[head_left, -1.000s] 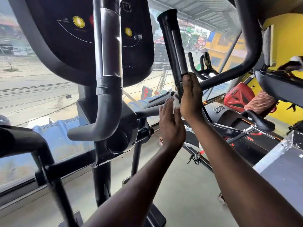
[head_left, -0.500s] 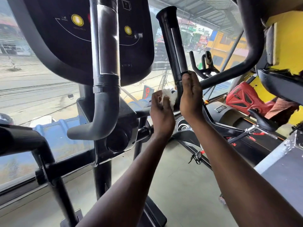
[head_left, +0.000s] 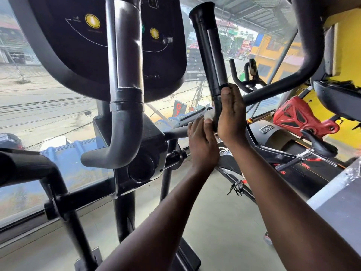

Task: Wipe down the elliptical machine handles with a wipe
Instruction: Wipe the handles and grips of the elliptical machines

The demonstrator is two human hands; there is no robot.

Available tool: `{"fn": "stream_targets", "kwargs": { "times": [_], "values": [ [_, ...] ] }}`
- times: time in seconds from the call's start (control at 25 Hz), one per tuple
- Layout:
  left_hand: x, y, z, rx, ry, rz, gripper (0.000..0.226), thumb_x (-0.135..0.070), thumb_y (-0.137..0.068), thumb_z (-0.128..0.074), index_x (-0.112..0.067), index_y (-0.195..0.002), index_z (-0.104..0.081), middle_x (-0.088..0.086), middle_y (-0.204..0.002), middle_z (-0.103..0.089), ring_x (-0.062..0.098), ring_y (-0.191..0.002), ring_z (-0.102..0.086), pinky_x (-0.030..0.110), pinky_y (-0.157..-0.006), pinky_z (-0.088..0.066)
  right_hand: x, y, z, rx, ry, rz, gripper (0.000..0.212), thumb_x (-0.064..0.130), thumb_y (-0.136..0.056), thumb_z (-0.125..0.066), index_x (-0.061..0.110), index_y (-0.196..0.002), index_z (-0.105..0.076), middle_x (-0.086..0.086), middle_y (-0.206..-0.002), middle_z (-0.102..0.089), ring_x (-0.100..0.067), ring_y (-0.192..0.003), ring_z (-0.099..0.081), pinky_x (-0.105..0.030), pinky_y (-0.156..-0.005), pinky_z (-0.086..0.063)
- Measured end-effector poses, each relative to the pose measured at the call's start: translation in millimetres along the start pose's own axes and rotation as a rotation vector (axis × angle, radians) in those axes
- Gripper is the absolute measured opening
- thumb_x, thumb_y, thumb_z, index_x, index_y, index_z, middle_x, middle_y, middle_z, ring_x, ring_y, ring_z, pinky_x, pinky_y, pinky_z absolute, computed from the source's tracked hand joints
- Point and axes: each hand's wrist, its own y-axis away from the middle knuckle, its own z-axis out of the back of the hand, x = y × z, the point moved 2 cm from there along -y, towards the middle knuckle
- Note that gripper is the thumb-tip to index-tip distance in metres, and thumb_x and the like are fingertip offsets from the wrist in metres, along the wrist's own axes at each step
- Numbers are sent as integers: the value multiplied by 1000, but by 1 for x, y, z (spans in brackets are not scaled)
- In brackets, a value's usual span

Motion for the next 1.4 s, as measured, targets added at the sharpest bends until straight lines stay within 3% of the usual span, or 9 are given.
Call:
{"fn": "stream_targets", "kwargs": {
  "times": [0.28, 0.36, 0.44, 0.6, 0.88, 1.04, 1.12, 1.28, 1.4],
  "values": [
    [59, -26, 21, 70, -143, 271, 33, -30, -97, -33, -19, -91, -64, 11, -103, -68, 32, -101, -56, 52, -96, -42, 3, 0, -3, -15, -17, 20, 21, 27, -99, -35, 30, -80, -42, 13, -67, -41, 2, -64, -39, -17, -64, -34],
    [24, -12, 12, 113, -26, 153, 35, -29, -101, -35, -20, -120, -64, 4, -124, -66, 14, -116, -53, 46, -108, -36, 1, -1, -2, -20, -25, 23, 25, 20, -100, -35, 30, -78, -41, 12, -66, -39, 3, -62, -37, -16, -63, -33],
    [-3, 6, 1, 86, 50, 39, 37, -23, -103, -35, -14, -131, -58, 2, -131, -61, -4, -120, -45, 45, -112, -31, 0, 0, -2, -11, -25, 8, 27, 18, -101, -35, 30, -77, -40, 12, -65, -38, 2, -61, -36, -17, -62, -32],
    [38, 1, 0, 26, 8, -16, 42, -27, -102, -28, -12, -119, -63, 1, -127, -62, 9, -127, -48, 44, -114, -29, -3, -1, -3, -28, -51, 13, 24, 22, -100, -35, 31, -78, -42, 18, -65, -44, 3, -63, -37, -18, -63, -33],
    [108, -29, 15, -33, -40, 345, 44, -29, -101, -30, -10, -124, -61, 7, -131, -59, 24, -128, -48, 47, -112, -32, -2, -2, -4, -22, -56, 26, 25, 20, -100, -34, 30, -78, -41, 25, -68, -49, 6, -64, -39, -14, -65, -32],
    [59, 1, -2, 6, -38, 43, 43, -32, -102, -27, -18, -127, -59, -4, -132, -58, 13, -132, -43, 41, -114, -26, -5, -1, -4, -32, -63, 29, 20, 31, -97, -34, 31, -79, -43, 24, -68, -49, 4, -65, -39, -18, -65, -34],
    [73, -1, -1, -23, -59, 11, 44, -32, -102, -25, -18, -129, -57, -4, -136, -55, 12, -135, -40, 38, -114, -25, -6, -2, -4, -23, -64, 25, 20, 30, -97, -34, 31, -79, -43, 24, -68, -49, 4, -65, -39, -18, -66, -34],
    [129, -20, 9, -54, -92, 286, 54, -35, -100, -21, -9, -141, -46, 7, -149, -44, 20, -143, -31, 33, -120, -18, -5, -2, -3, -23, -73, 32, 25, 21, -99, -34, 31, -78, -41, 26, -66, -48, 6, -63, -40, -12, -65, -31],
    [118, -23, 3, -69, -33, 430, 55, -38, -101, -21, -8, -142, -43, 9, -152, -38, 22, -145, -26, 32, -121, -12, -5, -2, -3, -27, -72, 23, 22, 26, -98, -34, 31, -78, -42, 22, -68, -49, 5, -65, -40, -15, -66, -33]
  ]
}}
